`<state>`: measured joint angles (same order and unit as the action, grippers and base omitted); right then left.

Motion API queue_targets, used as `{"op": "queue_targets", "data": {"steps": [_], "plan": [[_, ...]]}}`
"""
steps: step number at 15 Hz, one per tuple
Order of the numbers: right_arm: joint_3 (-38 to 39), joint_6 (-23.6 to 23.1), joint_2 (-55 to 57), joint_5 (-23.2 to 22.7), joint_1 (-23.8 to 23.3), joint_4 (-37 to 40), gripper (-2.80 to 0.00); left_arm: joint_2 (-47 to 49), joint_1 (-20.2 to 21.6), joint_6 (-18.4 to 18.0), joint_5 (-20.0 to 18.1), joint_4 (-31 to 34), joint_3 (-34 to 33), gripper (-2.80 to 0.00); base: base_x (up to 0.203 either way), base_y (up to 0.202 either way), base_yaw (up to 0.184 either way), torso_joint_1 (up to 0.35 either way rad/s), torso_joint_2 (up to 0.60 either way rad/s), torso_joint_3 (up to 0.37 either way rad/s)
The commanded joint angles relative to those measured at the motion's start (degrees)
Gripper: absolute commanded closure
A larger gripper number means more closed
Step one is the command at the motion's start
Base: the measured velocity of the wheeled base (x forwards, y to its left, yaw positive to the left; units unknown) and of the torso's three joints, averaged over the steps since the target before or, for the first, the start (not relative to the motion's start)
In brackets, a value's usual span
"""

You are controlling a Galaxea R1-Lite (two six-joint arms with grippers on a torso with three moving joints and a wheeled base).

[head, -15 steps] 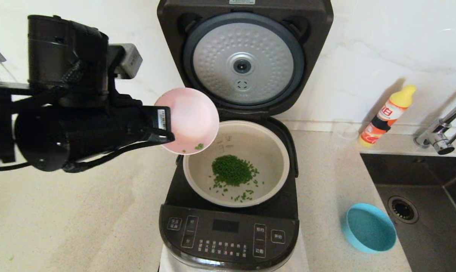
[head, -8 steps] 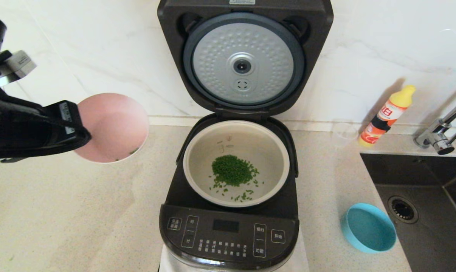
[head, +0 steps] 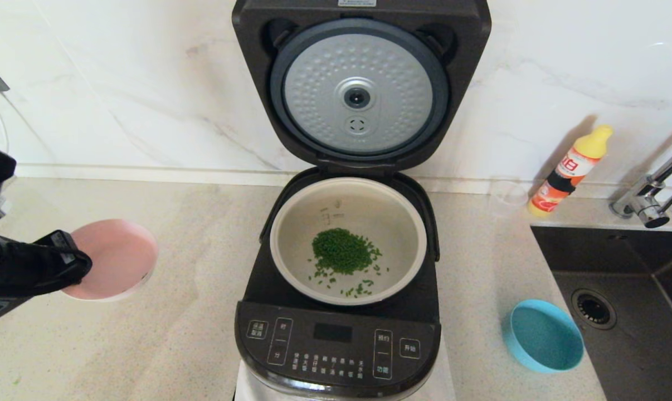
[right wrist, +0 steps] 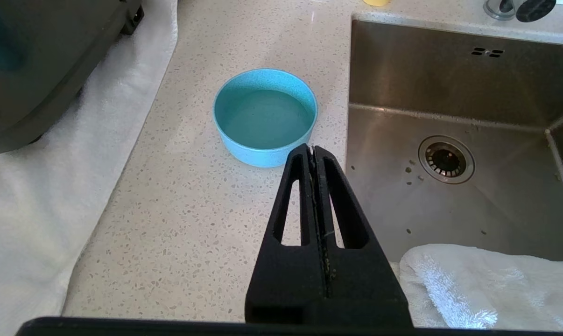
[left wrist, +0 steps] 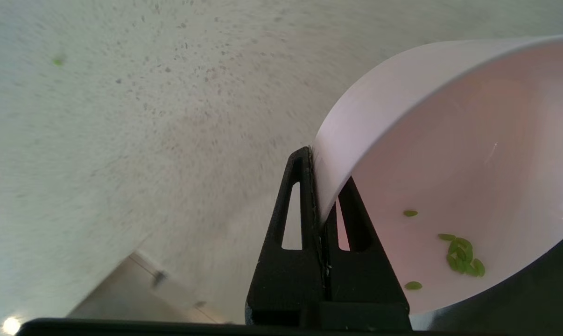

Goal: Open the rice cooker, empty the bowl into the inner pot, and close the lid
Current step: Place the bowl on the table

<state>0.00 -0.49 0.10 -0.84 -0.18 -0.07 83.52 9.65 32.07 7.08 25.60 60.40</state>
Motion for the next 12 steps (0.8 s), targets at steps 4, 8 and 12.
{"op": "queue_targets", "data": {"steps": [4, 8, 12], "plan": [[0.0, 0.0, 0.0, 0.0, 0.0, 0.0, 0.0, 15.2, 8.5, 0.1, -8.7, -4.3, -2.2, 0.0, 0.0, 0.0, 0.0, 0.0, 0.0, 0.0], [0.1, 0.0, 0.0, 0.0, 0.0, 0.0, 0.0, 21.4, 8.8, 0.1, -14.6, -8.4, -3.0, 0.0, 0.0, 0.0, 0.0, 0.0, 0.0, 0.0], [0.1, 0.0, 0.0, 0.0, 0.0, 0.0, 0.0, 26.9, 8.9, 0.0, -14.6, -11.4, -2.4, 0.0, 0.0, 0.0, 0.0, 0.0, 0.0, 0.0]]}}
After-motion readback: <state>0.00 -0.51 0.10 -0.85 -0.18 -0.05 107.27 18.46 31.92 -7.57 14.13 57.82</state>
